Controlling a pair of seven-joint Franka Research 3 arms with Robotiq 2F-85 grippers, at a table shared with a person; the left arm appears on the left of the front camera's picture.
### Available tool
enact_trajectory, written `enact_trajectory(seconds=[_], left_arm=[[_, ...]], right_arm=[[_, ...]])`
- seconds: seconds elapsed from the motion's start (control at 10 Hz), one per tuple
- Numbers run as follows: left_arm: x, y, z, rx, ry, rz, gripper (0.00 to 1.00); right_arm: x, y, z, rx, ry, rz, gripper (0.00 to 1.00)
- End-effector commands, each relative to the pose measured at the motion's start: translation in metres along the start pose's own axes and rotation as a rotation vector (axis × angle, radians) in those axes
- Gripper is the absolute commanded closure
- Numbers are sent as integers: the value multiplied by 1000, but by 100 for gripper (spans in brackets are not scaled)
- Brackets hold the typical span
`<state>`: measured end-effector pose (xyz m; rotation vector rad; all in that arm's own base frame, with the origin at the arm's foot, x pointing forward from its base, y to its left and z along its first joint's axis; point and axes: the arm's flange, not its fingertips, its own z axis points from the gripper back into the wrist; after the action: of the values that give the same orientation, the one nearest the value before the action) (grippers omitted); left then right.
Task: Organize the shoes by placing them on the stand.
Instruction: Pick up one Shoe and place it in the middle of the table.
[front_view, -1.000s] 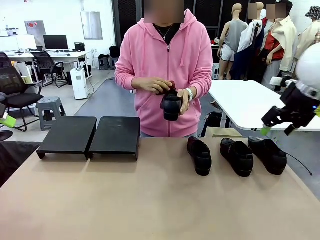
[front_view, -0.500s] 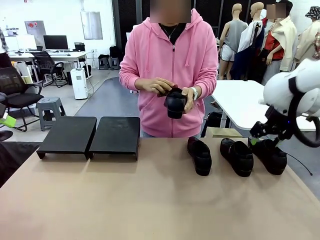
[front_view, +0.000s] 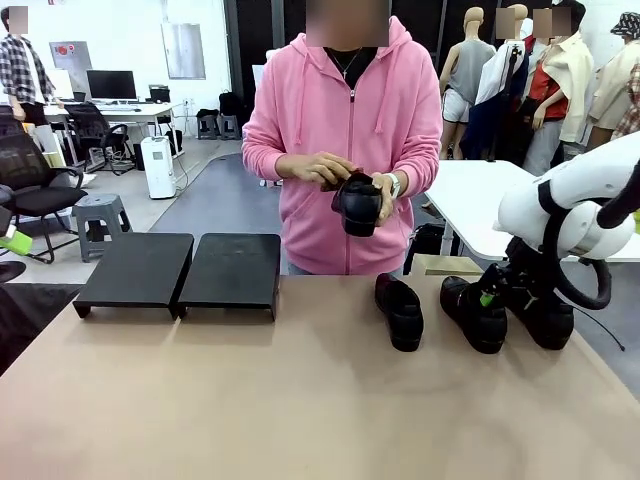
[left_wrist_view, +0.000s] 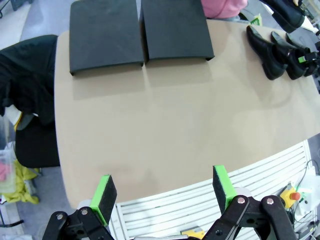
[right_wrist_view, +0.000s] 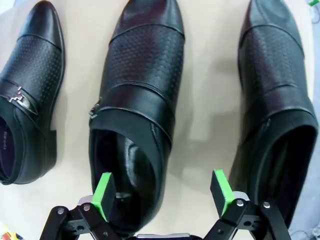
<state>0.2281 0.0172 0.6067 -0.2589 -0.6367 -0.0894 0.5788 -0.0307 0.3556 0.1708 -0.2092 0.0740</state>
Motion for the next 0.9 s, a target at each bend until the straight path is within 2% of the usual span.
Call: enact_trajectory(seconds=[0.0,0.2,0.3,0.4,0.5,0.8], left_arm=[[2,1,0,-14,-10,1,0],[2,1,0,-14,-10,1,0],[2,1,0,-14,-10,1,0],[2,1,0,-14,-10,1,0],[2,1,0,-14,-10,1,0],[2,1,0,-14,-10,1,0]], right_arm=[[10,-3,-5,-16,8,15,0],[9,1,-3,-6,10,29,0],[10,2,-2,-25,13,36,33],[10,2,-3,-8,33,32,90],[10,2,-5,-19,38,30,100],[10,0,-8,-25,51,22,100]])
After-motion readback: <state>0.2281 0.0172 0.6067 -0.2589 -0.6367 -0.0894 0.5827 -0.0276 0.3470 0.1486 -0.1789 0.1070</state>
